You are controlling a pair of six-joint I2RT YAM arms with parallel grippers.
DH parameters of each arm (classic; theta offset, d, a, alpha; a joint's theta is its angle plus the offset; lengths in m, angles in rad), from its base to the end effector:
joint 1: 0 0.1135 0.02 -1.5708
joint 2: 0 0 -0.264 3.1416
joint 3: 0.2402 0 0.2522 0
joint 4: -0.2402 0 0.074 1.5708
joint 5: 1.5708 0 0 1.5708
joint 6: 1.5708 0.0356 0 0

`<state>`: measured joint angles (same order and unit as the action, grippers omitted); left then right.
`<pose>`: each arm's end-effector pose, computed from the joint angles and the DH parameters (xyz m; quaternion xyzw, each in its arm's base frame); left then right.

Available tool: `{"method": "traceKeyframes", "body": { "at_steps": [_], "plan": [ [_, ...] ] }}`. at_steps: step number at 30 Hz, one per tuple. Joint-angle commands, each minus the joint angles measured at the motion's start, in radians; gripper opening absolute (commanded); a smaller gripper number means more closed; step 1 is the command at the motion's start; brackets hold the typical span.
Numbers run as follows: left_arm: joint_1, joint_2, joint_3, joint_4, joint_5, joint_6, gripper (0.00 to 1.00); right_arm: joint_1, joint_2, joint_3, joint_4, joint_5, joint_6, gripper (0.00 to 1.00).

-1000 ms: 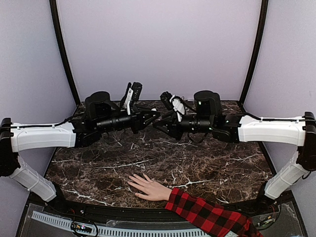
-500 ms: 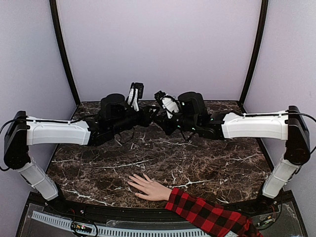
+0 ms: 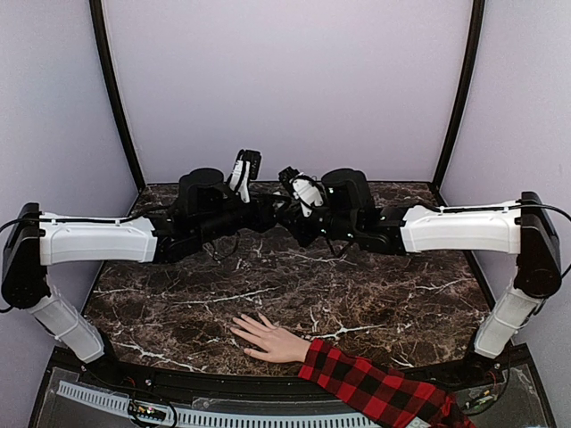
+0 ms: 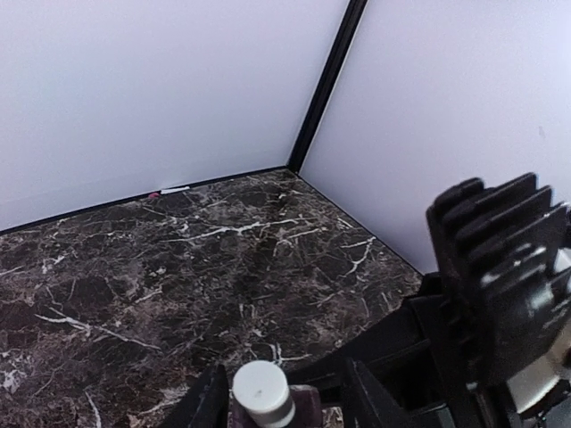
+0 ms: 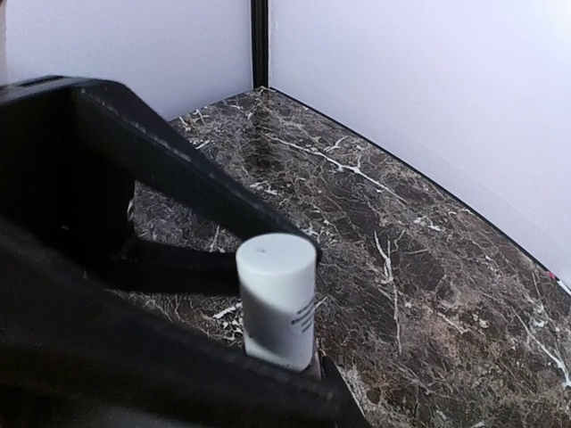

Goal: Paint the nails
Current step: Unscrew the cap of the nail polish bottle.

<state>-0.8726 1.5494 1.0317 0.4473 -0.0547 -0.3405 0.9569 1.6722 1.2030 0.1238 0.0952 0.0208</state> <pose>0.2369 -0.2792 0.3006 0.1743 0.7105 -0.3721 0.5714 0.2305 0.3212 0.2818 -0.3442 0.7416 0.2354 0.5254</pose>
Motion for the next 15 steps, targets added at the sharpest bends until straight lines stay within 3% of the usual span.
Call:
{"method": "traceKeyframes", "body": {
  "at_steps": [1, 5, 15],
  "plan": [
    [0.009, -0.099, 0.006, -0.058, 0.088, 0.064, 0.48, -0.009, -0.066, -0.026, 0.077, -0.071, 0.004, 0.0],
    [0.043, -0.172, -0.028, -0.054, 0.187, 0.088, 0.6, -0.024, -0.081, -0.03, 0.046, -0.19, -0.004, 0.01],
    [0.095, -0.278, -0.115, 0.025, 0.545, 0.202, 0.64, -0.059, -0.134, -0.072, 0.08, -0.624, -0.01, 0.01]
  ]
}}
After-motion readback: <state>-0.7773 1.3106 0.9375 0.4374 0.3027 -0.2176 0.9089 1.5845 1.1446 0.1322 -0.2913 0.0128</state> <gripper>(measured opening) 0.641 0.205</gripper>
